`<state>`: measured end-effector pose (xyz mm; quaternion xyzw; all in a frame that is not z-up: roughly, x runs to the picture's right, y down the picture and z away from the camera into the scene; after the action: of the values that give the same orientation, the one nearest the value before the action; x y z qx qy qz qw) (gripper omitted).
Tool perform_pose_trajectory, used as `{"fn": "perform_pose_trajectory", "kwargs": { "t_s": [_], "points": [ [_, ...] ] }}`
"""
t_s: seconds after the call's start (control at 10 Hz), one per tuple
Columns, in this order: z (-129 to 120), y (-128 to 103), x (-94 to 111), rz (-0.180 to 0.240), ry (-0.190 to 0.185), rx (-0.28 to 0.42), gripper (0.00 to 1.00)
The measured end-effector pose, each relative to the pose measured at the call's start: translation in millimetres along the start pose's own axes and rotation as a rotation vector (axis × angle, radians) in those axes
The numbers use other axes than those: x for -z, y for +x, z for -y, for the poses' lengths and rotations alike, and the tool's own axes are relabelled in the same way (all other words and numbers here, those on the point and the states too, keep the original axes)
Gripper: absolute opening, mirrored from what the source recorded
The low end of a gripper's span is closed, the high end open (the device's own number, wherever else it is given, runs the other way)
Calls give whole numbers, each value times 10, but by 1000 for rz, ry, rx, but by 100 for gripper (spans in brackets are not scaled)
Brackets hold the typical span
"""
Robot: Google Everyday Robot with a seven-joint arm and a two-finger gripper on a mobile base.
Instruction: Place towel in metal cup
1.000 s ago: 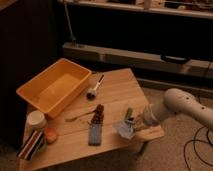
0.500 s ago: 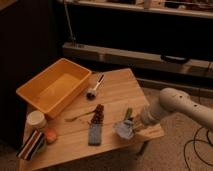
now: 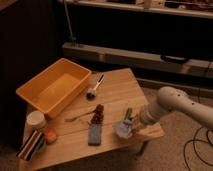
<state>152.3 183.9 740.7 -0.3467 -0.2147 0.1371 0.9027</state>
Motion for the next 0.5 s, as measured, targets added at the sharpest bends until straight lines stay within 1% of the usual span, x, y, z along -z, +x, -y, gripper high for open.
{"fn": "perform_pose_trajectory", "kwargs": {
  "t_s": [0.1,0.3,0.4,0.5],
  "points": [
    [2,12,16,9,1,-10,38],
    [-4,21,37,24,-3,-16,54],
    [-6,25,46,36,-8,-20,65],
    [-8,24,57,40,-10,-21,73]
  ]
}}
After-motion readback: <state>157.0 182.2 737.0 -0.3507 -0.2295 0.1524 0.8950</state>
